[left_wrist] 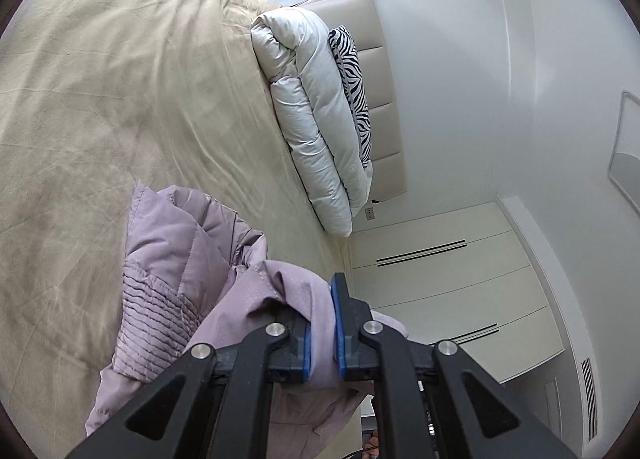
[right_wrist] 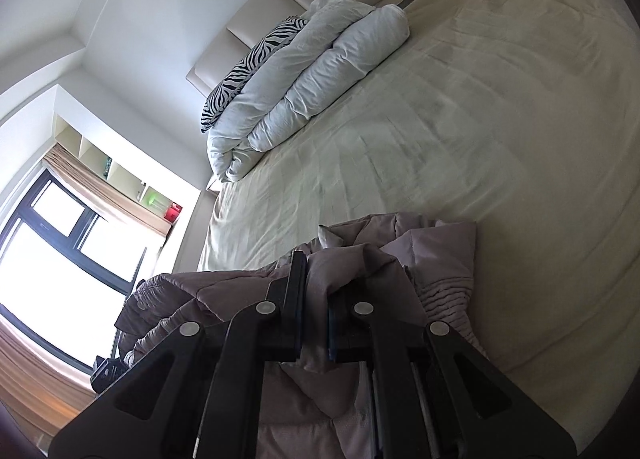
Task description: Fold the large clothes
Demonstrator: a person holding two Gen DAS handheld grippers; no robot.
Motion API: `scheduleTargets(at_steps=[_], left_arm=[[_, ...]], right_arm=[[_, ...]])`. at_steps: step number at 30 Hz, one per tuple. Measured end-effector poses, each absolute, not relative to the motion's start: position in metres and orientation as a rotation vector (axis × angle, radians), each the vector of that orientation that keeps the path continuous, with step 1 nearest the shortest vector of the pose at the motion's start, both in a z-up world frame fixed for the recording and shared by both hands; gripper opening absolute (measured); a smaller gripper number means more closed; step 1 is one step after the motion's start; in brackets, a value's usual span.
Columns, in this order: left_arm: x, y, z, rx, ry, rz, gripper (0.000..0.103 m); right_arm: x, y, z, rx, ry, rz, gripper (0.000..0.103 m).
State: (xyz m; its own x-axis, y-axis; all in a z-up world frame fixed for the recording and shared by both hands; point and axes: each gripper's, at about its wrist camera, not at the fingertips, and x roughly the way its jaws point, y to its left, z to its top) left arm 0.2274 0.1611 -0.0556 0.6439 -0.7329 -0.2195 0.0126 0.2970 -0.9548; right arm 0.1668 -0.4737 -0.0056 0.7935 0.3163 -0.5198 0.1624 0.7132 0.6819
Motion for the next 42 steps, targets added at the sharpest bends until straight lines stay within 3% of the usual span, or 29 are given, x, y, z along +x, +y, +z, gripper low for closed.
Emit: scheduleTargets(at_steps=[7, 14, 20, 23, 24, 25, 26, 29, 31, 42], left_arm=[[0.286, 0.152, -0.104, -1.188, 0.810, -0.480, 0.010], [0.319, 0.149, -0.137, -1.173, 0.859, -0.419, 0.011], [0.327, 0.144, -0.151, -1.163, 0.886, -0.410, 0.021], [0.324, 0.144, -0.139, -1.170, 0.859, -0.438, 0.054], [0.321, 0.145, -0.131, -1.163, 0.837, -0.434, 0.073], [0.316, 0.146, -0.122, -1.149, 0.808, -0.422, 0.085], [0.312, 0.148, -0.114, -1.132, 0.787, -0.407, 0.089], [0.300, 0.147, -0.096, -1.086, 0.763, -0.395, 0.092], [0.291, 0.141, -0.086, -1.042, 0.755, -0.405, 0.092], [0.253, 0.039, -0.034, -0.554, 0.675, -0.470, 0.092]], right_arm=[[0.254, -0.479, -0.086, 0.852, 0.766, 0.045, 0.008], [0.312, -0.473, -0.126, 0.815, 0.828, 0.037, 0.008], [0.335, -0.471, -0.163, 0.857, 0.865, 0.059, 0.013], [0.335, -0.474, -0.165, 0.882, 0.846, 0.074, 0.016], [0.334, -0.475, -0.164, 0.897, 0.838, 0.083, 0.019], [0.330, -0.477, -0.162, 0.909, 0.826, 0.092, 0.020], [0.326, -0.478, -0.160, 0.918, 0.815, 0.098, 0.022], [0.316, -0.480, -0.154, 0.921, 0.797, 0.103, 0.042], [0.307, -0.482, -0.147, 0.956, 0.757, 0.139, 0.103], [0.260, -0.447, -0.093, 0.939, 0.726, 0.227, 0.103]])
